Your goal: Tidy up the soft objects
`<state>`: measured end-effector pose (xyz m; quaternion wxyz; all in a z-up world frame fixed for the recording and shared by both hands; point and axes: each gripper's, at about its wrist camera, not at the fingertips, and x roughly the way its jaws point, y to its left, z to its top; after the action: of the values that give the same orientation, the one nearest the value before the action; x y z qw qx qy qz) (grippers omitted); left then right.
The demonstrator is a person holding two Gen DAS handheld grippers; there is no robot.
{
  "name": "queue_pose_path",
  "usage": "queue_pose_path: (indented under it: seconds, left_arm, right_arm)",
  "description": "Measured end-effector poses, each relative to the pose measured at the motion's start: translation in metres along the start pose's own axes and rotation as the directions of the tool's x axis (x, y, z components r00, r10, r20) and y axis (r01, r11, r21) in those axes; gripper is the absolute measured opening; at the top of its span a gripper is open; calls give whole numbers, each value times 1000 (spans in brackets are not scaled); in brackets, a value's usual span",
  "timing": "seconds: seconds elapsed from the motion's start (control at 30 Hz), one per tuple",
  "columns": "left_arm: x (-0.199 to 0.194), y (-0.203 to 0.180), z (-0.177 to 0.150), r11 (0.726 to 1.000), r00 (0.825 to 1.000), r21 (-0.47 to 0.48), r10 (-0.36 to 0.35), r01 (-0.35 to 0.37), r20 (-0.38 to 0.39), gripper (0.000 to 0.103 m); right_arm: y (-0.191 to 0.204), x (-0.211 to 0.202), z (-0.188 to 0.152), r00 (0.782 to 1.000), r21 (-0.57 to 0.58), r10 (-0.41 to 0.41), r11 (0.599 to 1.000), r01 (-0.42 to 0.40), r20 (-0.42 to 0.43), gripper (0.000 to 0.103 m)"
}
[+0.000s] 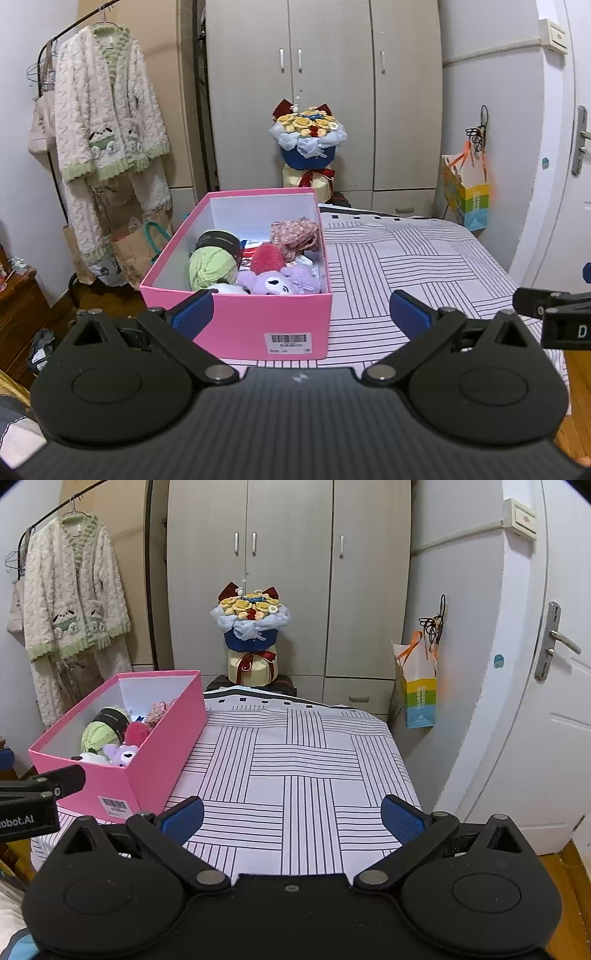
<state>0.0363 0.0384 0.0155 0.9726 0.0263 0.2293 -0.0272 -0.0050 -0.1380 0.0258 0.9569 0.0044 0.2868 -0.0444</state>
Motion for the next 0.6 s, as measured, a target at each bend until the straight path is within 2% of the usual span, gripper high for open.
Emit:
queue_pose_path:
  seconds: [0.2,0.6]
  left_arm:
    - [3,3,-2,999,999,-9,42,-42,7,103]
    - [1,5,-4,1000,1000,-4,26,-26,9,103]
  right_arm:
    - [2,-1,-1,1000,-4,-10,1000,10,6,103]
    - [3,0,-3,1000,1,-22,1000,22,10,103]
